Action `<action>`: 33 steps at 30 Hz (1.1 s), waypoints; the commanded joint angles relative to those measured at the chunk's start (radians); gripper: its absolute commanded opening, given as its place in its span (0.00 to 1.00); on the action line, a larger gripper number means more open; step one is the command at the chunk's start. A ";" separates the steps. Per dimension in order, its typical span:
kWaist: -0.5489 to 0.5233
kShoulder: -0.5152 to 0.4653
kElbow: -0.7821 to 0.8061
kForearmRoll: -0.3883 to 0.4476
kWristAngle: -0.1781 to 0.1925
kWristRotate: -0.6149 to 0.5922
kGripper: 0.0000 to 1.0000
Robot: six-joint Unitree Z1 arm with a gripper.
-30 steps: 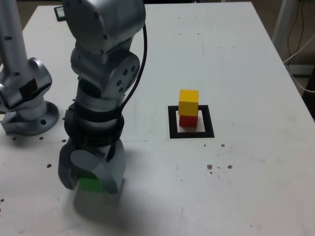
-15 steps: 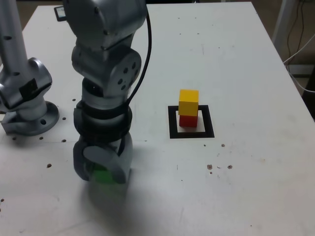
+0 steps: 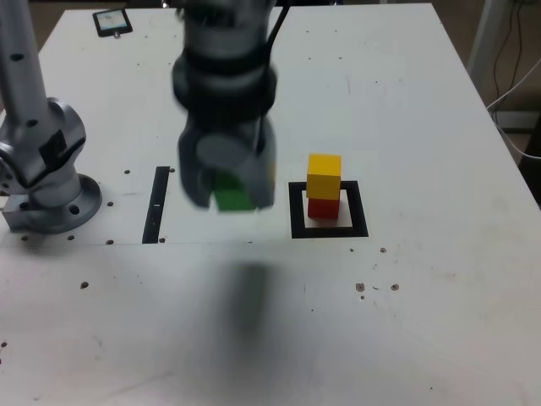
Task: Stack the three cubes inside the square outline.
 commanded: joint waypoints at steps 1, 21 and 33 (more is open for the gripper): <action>0.036 0.016 -0.080 0.049 0.006 0.030 0.16; 0.290 0.245 -0.319 0.125 0.014 0.262 0.16; 0.301 0.255 -0.343 0.117 0.029 0.280 0.18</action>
